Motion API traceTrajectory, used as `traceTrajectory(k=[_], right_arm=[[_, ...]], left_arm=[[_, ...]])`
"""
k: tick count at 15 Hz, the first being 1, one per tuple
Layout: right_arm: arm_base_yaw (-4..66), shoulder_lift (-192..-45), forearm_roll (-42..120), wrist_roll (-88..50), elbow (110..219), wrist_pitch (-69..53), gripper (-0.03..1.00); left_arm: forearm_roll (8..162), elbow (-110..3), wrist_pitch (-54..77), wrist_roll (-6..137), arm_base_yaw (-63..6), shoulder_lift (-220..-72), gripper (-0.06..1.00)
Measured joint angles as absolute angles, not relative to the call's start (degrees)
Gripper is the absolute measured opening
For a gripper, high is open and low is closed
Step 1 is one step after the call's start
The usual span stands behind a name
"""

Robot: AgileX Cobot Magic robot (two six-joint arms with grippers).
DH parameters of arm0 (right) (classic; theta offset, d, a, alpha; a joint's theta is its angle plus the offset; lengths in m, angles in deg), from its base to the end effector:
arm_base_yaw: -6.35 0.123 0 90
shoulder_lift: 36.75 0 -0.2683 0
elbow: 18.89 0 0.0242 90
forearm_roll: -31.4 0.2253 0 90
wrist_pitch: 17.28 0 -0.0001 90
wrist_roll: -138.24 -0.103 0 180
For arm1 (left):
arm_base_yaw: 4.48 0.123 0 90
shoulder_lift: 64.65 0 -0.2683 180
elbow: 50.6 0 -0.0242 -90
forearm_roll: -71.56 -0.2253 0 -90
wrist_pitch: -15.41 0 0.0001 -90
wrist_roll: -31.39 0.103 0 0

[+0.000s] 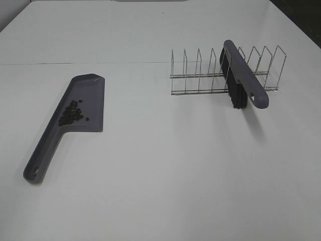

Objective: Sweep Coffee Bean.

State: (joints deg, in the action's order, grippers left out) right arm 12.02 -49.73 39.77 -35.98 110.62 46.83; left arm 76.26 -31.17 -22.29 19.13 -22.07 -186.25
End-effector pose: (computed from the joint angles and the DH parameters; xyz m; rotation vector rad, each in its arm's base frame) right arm 0.0091 0.0145 0.2435 -0.2226 2.2107 0.1802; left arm 0.2877 -0.0966 0.0887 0.0449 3.1318 -0.0859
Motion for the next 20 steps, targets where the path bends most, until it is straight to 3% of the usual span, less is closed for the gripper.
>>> traceTrajectory(k=[20], right_arm=[[12.0, -46.9, 39.1, -33.1, 110.6, 46.8, 0.93]], left_arm=[[76.3, -31.2, -22.3, 19.1, -22.1, -186.3, 0.33]])
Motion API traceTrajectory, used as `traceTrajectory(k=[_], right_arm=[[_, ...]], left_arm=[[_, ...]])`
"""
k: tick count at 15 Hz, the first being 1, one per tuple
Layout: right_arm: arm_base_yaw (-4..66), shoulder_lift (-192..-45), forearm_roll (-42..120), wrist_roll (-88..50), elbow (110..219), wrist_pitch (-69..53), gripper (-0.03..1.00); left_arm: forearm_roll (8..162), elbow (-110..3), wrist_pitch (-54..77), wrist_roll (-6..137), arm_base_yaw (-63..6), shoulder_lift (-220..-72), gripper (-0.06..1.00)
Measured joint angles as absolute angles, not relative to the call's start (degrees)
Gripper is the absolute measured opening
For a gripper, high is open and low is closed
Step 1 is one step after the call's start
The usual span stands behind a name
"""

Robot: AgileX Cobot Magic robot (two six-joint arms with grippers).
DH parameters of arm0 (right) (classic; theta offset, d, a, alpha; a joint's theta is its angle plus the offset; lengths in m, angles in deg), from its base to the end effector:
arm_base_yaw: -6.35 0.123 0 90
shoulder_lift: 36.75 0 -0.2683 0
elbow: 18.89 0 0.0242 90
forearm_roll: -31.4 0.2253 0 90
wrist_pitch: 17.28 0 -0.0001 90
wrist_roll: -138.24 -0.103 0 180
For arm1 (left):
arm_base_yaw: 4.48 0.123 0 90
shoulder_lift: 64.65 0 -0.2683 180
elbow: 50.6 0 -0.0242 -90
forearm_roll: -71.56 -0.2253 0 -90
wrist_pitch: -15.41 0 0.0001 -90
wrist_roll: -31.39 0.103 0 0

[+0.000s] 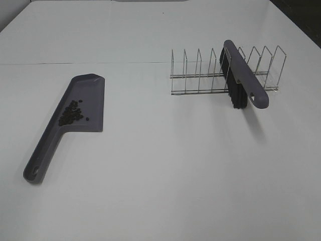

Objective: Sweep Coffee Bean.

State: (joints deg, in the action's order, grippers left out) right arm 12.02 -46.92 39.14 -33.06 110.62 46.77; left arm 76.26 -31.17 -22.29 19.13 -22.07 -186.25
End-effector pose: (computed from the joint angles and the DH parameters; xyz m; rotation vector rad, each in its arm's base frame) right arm 0.0034 0.0129 0.2439 -0.2764 2.1534 0.1356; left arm 0.2877 -0.0966 0.0887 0.0449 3.1318 -0.0859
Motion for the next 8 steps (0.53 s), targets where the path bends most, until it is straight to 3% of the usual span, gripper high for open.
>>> traceTrajectory(k=[8], right_arm=[[12.0, -44.7, 40.0, -33.1, 110.7, 46.9, 0.93]], left_arm=[[76.3, -31.2, -22.3, 19.1, -22.1, -186.3, 0.33]])
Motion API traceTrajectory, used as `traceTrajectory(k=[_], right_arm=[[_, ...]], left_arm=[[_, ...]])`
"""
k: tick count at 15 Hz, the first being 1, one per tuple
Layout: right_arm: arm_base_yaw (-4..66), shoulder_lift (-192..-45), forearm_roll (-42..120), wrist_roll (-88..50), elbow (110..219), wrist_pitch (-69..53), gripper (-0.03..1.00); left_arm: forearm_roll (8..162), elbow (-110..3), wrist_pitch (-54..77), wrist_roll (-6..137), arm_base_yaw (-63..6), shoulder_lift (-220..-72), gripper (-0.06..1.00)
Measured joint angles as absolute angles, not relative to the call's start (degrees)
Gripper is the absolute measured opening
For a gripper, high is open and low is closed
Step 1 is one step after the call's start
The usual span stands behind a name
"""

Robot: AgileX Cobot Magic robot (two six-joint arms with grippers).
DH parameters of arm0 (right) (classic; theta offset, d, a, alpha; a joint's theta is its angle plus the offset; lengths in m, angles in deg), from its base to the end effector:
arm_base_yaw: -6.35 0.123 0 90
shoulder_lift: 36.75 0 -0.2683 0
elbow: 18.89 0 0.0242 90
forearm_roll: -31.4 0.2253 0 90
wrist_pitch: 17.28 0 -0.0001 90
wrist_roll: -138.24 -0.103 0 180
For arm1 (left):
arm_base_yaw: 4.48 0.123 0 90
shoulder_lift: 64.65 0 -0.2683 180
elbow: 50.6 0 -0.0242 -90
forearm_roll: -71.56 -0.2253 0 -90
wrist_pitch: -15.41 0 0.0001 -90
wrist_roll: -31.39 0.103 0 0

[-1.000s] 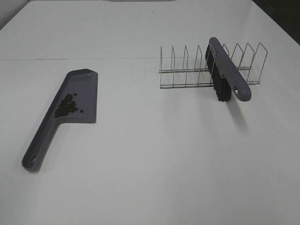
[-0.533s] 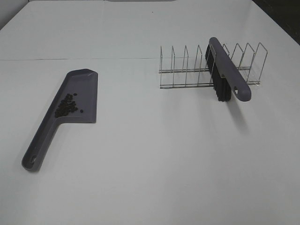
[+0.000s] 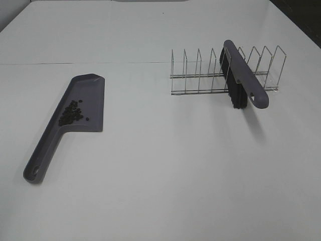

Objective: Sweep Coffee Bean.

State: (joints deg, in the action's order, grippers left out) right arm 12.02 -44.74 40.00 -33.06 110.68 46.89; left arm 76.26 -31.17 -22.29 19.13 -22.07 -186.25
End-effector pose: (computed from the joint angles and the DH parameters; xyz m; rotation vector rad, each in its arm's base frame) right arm -0.0016 0.0138 0.2442 -0.2759 2.1152 0.1517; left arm 0.2877 -0.0966 0.0887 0.0449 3.1318 -0.0859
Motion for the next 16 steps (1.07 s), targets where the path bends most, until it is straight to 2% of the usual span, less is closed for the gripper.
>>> traceTrajectory(k=[16], right_arm=[[9.3, -44.7, 40.4, -33.1, 110.7, 47.0, 0.93]], left_arm=[[76.3, -31.2, -22.3, 19.1, -22.1, -186.3, 0.33]])
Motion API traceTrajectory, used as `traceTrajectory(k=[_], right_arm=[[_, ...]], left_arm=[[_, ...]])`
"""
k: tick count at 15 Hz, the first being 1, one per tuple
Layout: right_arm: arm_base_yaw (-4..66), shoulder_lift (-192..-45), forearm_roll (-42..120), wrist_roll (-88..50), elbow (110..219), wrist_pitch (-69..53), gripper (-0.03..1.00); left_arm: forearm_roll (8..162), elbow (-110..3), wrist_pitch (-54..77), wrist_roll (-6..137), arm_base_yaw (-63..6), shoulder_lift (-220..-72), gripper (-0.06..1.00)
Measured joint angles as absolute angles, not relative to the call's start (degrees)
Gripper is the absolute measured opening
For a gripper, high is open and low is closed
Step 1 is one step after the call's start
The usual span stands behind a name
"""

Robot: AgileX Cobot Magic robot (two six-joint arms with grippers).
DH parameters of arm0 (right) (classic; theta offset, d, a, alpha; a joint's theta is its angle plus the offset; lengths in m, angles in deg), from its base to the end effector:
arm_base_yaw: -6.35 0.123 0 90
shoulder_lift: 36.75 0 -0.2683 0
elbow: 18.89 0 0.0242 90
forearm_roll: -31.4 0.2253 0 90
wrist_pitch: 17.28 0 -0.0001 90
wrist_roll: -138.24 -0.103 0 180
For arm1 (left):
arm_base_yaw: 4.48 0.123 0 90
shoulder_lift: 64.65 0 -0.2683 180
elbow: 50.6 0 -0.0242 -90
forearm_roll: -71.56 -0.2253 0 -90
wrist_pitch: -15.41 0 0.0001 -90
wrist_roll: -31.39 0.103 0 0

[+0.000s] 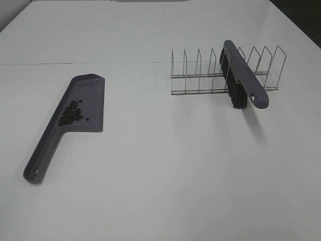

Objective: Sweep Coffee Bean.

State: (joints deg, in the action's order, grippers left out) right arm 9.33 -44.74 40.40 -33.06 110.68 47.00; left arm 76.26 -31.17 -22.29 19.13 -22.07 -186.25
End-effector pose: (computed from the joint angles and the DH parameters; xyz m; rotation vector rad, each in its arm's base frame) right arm -0.0012 0.0145 0.2441 -0.2268 2.1211 0.1327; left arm 0.2877 -0.0966 0.0887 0.0449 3.1318 -0.0859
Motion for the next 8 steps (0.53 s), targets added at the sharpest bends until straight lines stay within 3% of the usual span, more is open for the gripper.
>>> traceTrajectory(k=[8], right_arm=[[8.4, -44.7, 40.7, -33.1, 110.7, 47.1, 0.93]], left_arm=[[76.3, -31.2, -22.3, 19.1, -22.1, -186.3, 0.33]])
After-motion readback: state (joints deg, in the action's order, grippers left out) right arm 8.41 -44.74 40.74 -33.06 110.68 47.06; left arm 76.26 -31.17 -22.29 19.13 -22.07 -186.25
